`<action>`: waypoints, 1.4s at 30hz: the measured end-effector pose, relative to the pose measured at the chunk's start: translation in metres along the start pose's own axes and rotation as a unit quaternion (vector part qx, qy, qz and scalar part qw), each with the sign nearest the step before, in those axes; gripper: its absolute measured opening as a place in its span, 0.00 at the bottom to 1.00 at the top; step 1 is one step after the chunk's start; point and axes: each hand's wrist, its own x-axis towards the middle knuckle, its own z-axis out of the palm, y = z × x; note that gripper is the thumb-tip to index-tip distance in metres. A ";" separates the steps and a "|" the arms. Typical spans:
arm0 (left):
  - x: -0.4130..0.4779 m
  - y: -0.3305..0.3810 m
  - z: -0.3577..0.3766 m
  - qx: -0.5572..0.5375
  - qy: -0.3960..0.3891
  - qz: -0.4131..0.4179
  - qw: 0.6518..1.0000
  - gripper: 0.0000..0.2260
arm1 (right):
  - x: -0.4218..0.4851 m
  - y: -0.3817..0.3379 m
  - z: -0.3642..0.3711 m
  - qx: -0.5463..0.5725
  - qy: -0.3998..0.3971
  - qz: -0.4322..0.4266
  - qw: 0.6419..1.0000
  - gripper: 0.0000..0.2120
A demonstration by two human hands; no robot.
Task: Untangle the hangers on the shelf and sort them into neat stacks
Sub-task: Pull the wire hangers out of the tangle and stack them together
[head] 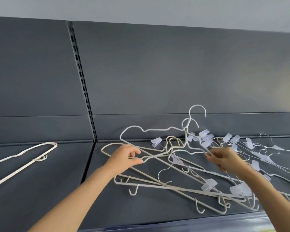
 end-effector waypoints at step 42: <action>0.027 0.022 -0.069 -0.007 -0.067 0.008 0.998 0.27 | 0.021 -0.018 0.042 -0.157 -0.217 0.076 0.961 0.11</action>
